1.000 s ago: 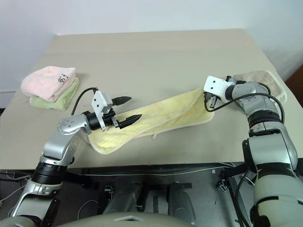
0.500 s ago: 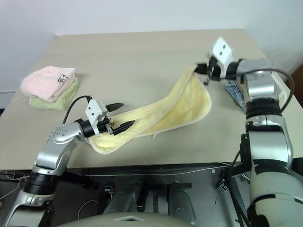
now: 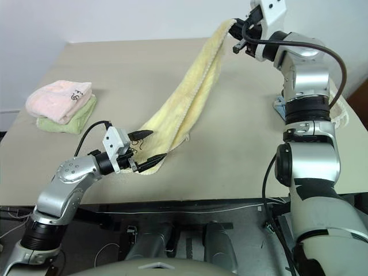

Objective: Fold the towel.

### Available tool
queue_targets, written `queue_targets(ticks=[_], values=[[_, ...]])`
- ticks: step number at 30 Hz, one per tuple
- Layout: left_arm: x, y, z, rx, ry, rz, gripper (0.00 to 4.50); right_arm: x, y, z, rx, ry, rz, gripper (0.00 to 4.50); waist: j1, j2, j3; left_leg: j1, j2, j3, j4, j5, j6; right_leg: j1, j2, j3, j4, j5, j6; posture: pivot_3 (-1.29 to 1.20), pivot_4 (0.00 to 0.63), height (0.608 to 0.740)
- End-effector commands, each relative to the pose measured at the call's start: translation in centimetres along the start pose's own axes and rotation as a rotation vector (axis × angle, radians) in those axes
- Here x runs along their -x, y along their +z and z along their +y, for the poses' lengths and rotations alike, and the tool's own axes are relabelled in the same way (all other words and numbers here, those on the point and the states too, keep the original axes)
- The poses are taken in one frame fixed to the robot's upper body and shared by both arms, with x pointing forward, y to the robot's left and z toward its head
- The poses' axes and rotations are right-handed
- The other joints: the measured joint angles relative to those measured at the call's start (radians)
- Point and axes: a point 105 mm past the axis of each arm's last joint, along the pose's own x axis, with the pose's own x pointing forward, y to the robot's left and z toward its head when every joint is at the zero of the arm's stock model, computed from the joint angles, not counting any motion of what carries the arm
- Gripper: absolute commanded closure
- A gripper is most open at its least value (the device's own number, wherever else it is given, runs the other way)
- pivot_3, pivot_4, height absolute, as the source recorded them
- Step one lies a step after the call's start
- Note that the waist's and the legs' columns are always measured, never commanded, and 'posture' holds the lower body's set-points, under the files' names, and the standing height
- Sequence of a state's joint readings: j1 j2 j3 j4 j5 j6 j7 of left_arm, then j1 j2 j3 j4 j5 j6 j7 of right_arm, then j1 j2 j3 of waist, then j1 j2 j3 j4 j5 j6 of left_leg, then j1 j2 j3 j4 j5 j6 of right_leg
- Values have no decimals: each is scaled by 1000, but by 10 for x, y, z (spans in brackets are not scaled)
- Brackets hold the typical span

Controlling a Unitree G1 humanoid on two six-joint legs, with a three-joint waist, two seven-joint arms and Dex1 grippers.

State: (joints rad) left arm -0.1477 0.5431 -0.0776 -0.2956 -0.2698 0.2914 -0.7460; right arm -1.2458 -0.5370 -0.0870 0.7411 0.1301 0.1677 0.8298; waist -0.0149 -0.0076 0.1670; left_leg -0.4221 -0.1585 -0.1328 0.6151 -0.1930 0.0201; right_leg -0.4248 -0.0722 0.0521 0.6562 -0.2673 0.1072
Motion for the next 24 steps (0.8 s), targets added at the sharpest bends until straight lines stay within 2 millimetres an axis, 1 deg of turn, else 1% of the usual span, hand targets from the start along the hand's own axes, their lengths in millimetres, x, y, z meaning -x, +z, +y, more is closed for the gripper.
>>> queue_targets(ticks=[1,6,10,13,17,18,24], values=[[2,-13,-1,-49,29,53,0,-3,32,-3,44,-12,-89,4486,1,0,0,0,0,0,0,0,0,0,0,0,0,0,0,0,150,740],[9,-20,-14,-53,-6,84,0,-6,33,-4,37,-31,-94,4486,1,0,0,0,0,0,-1,0,0,0,0,0,0,0,0,0,150,740],[14,-19,-14,-73,-2,80,0,-8,28,-4,45,-41,-82,4486,2,0,0,0,0,0,-1,0,0,0,0,0,0,0,0,0,150,740],[18,-19,-19,-93,-51,80,0,-9,23,-1,59,-31,-66,4486,1,1,0,0,0,0,-1,0,0,0,0,0,0,0,0,0,150,740],[26,-44,-22,-213,-91,205,0,-10,19,0,66,-30,-55,4486,-2,1,0,0,0,0,-2,0,0,-1,0,0,0,0,0,0,150,740],[27,-46,-23,-227,-103,215,0,-10,19,1,64,-30,-56,4486,-1,2,0,0,0,0,-2,0,0,-1,0,0,0,0,0,0,150,740],[22,-42,-22,-231,-112,204,0,-10,18,0,61,-35,-54,4486,0,2,0,0,0,0,-2,0,0,0,0,0,-1,0,0,0,150,740]])
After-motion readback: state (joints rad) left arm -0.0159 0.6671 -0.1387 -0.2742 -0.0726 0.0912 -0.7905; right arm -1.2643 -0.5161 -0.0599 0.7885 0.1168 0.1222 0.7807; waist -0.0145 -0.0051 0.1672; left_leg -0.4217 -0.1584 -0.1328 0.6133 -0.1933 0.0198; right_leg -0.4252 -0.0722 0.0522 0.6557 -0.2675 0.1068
